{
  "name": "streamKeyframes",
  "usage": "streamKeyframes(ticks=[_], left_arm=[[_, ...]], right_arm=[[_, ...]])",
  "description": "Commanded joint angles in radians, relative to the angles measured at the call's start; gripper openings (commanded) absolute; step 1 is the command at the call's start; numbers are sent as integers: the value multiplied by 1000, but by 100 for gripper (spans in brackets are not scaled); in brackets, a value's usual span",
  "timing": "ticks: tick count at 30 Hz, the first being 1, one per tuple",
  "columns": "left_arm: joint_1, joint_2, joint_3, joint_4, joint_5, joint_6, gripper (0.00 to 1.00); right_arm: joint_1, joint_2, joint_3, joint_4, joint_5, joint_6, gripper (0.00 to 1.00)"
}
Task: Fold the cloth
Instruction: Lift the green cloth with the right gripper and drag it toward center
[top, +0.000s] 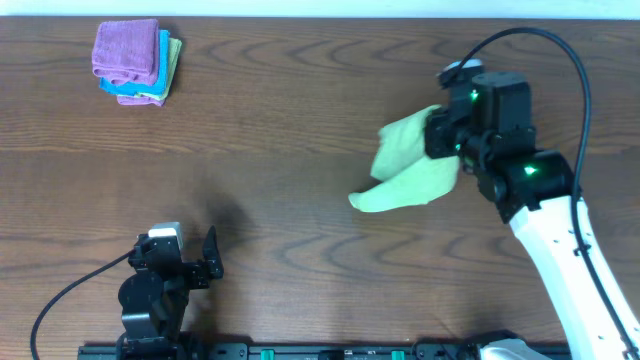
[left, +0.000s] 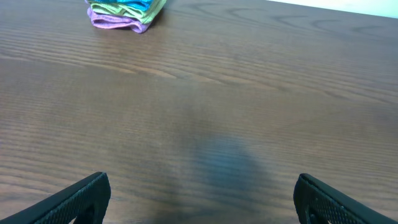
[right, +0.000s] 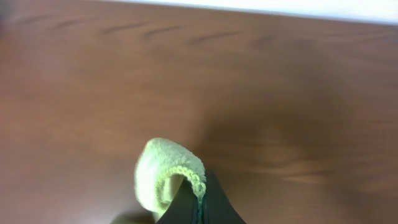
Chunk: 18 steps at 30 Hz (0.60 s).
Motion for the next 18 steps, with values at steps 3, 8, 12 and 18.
streamKeyframes(ticks=[3,8,12,18], left_arm=[[3,-6,-16,-1,-11,11,95],[3,-6,-16,-1,-11,11,95],[3,-6,-16,-1,-11,11,95],[3,-6,-16,-1,-11,11,95]], right_arm=[[-58,6,10,71,228,-23,1],[10,6,23,98,-13,-23,1],[164,26,23,90,-219,-23,1],[464,128,23,35,-430,-88,70]])
